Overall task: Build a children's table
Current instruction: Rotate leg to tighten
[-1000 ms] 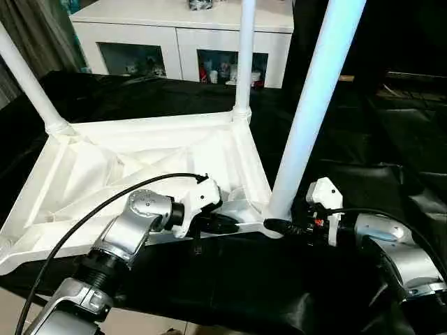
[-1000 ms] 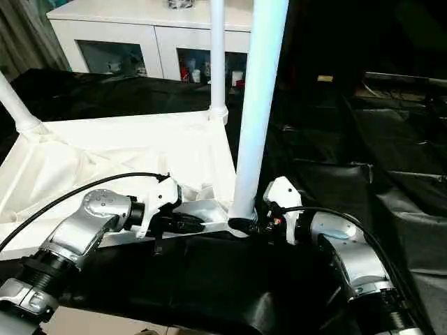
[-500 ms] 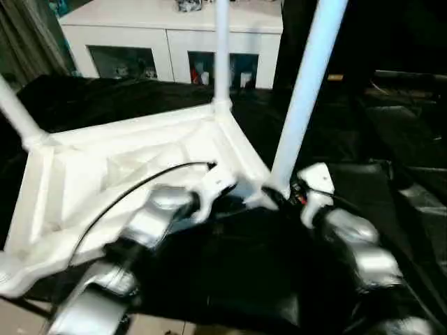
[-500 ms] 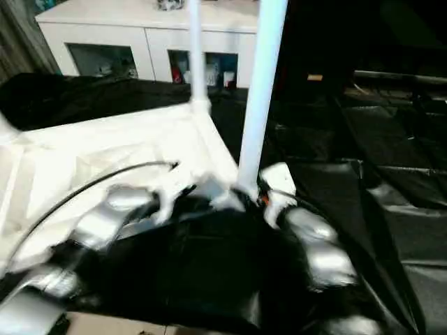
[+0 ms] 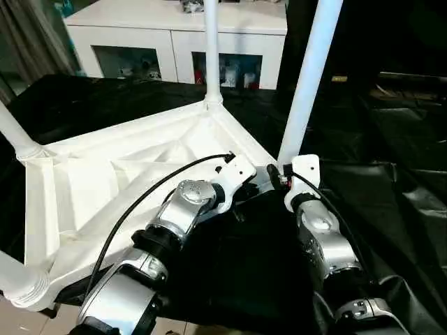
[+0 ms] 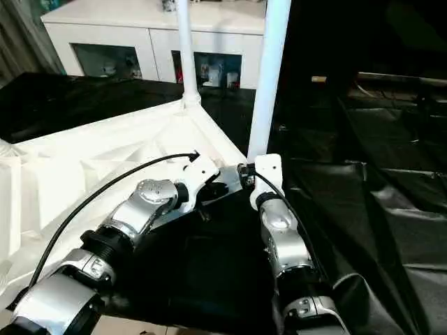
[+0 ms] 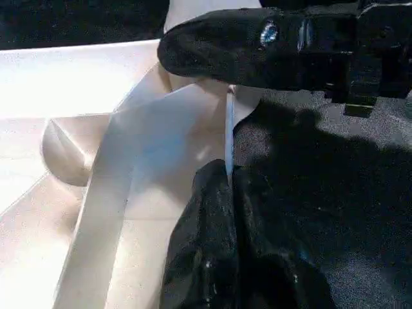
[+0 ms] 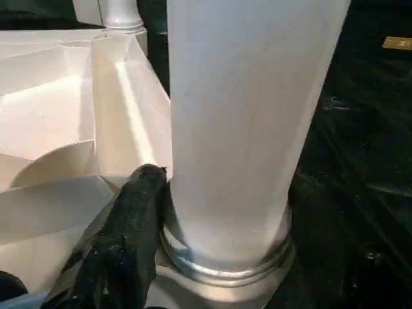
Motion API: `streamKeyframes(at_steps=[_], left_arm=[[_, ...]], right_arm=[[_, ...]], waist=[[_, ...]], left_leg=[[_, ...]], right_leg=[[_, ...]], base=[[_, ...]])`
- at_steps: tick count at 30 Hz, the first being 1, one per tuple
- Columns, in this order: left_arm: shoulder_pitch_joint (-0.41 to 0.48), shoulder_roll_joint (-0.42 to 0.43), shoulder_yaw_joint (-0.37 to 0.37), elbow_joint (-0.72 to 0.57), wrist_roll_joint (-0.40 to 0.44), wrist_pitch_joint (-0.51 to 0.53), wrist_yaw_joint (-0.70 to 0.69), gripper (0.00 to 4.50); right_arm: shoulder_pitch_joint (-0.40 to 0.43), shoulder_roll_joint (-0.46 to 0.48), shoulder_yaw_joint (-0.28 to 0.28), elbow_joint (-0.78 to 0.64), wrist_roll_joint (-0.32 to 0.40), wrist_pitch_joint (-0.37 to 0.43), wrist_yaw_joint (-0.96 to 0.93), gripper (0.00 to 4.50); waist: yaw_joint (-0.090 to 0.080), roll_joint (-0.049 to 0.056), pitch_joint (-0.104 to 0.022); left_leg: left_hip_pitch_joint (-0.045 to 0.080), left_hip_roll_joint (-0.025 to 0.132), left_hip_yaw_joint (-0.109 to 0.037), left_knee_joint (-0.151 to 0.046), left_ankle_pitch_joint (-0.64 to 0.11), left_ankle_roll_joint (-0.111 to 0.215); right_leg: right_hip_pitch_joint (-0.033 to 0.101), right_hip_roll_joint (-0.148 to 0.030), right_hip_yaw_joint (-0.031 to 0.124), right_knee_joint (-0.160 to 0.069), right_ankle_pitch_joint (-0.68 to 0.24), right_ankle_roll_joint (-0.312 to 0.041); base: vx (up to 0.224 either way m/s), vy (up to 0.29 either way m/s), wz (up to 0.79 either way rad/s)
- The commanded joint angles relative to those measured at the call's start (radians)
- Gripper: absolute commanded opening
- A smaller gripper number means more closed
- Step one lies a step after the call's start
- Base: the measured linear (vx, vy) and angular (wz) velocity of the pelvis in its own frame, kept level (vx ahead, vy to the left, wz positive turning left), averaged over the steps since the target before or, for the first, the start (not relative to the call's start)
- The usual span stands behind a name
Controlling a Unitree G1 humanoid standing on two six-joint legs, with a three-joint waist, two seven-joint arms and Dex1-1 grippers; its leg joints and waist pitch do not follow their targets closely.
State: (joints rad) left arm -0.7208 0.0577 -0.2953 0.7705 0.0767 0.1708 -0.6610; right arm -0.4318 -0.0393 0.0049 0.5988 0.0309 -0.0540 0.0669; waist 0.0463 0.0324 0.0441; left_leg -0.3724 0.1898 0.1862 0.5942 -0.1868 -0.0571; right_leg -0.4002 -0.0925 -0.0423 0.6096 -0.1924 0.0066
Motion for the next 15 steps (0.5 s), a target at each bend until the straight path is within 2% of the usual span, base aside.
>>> streamKeyframes(at_steps=[1,2,3,5,6,7,10,12,13,15], left_arm=[[0.015,0.010,0.004,-0.025,-0.015,-0.001,-0.014,0.00],[0.017,0.011,0.004,-0.029,-0.016,0.000,-0.019,0.00],[0.027,0.019,-0.002,-0.050,-0.021,0.000,-0.047,0.00],[0.042,0.034,-0.010,-0.079,-0.027,0.000,-0.087,0.00],[0.042,0.035,-0.010,-0.078,-0.028,-0.001,-0.090,0.00],[0.049,0.043,-0.011,-0.084,-0.031,-0.012,-0.118,0.00],[0.071,0.061,-0.017,-0.118,-0.048,-0.020,-0.184,0.00],[0.105,0.092,-0.044,-0.179,-0.075,-0.032,-0.290,0.00],[0.118,0.103,-0.053,-0.205,-0.088,-0.036,-0.332,0.00],[0.146,0.127,-0.066,-0.266,-0.117,-0.041,-0.408,0.00]], right_arm=[[0.027,0.002,0.024,-0.053,0.041,-0.045,0.106,2.89],[0.028,0.000,0.023,-0.057,0.044,-0.048,0.113,2.89],[0.038,-0.017,0.015,-0.099,0.082,-0.032,0.173,3.28],[0.060,-0.068,0.036,-0.164,0.104,0.006,0.275,3.33],[0.062,-0.074,0.040,-0.168,0.101,0.005,0.283,3.43],[0.081,-0.126,0.063,-0.204,0.107,0.022,0.368,3.43],[0.120,-0.230,0.096,-0.270,0.136,0.059,0.537,3.43],[0.160,-0.334,0.121,-0.337,0.162,0.088,0.687,3.43],[0.172,-0.363,0.122,-0.359,0.179,0.105,0.730,3.43],[0.187,-0.406,0.124,-0.381,0.180,0.104,0.782,3.43]], waist=[[0.002,-0.016,-0.064],[0.003,-0.017,-0.066],[0.003,-0.019,-0.065],[0.004,-0.020,-0.063],[0.000,-0.019,-0.063],[0.000,-0.017,-0.060],[0.001,-0.019,-0.057],[0.004,-0.017,-0.057],[0.006,-0.020,-0.055],[0.008,-0.015,-0.055]], left_leg=[[0.006,0.024,-0.008,-0.066,-0.165,0.066],[0.003,0.025,-0.009,-0.063,-0.145,0.080],[0.002,0.023,-0.007,-0.062,-0.131,0.095],[-0.001,0.024,-0.009,-0.062,-0.133,0.112],[0.001,0.026,-0.008,-0.062,-0.145,0.114],[0.003,0.025,-0.007,-0.064,-0.166,0.105],[0.002,0.027,-0.007,-0.065,-0.191,0.096],[0.002,0.029,-0.009,-0.067,-0.204,0.096],[0.003,0.031,-0.009,-0.067,-0.211,0.100],[0.003,0.032,-0.009,-0.069,-0.221,0.100]], right_leg=[[0.052,-0.041,0.030,-0.071,-0.100,-0.224],[0.055,-0.042,0.029,-0.066,-0.063,-0.232],[0.055,-0.041,0.029,-0.065,-0.037,-0.240],[0.060,-0.039,0.027,-0.064,-0.031,-0.237],[0.054,-0.041,0.028,-0.067,-0.048,-0.241],[0.052,-0.040,0.026,-0.073,-0.096,-0.242],[0.055,-0.039,0.028,-0.077,-0.138,-0.234],[0.055,-0.040,0.028,-0.079,-0.154,-0.231],[0.056,-0.040,0.030,-0.079,-0.161,-0.230],[0.051,-0.042,0.030,-0.081,-0.182,-0.233]], base=[[0.000,0.000,0.00],[0.000,0.000,0.00],[0.000,0.000,0.00],[0.000,0.000,0.00],[0.000,0.000,0.00],[0.000,0.000,0.00],[0.000,0.000,0.00],[0.000,0.000,0.00],[0.000,0.000,0.00],[0.000,0.000,0.00]])
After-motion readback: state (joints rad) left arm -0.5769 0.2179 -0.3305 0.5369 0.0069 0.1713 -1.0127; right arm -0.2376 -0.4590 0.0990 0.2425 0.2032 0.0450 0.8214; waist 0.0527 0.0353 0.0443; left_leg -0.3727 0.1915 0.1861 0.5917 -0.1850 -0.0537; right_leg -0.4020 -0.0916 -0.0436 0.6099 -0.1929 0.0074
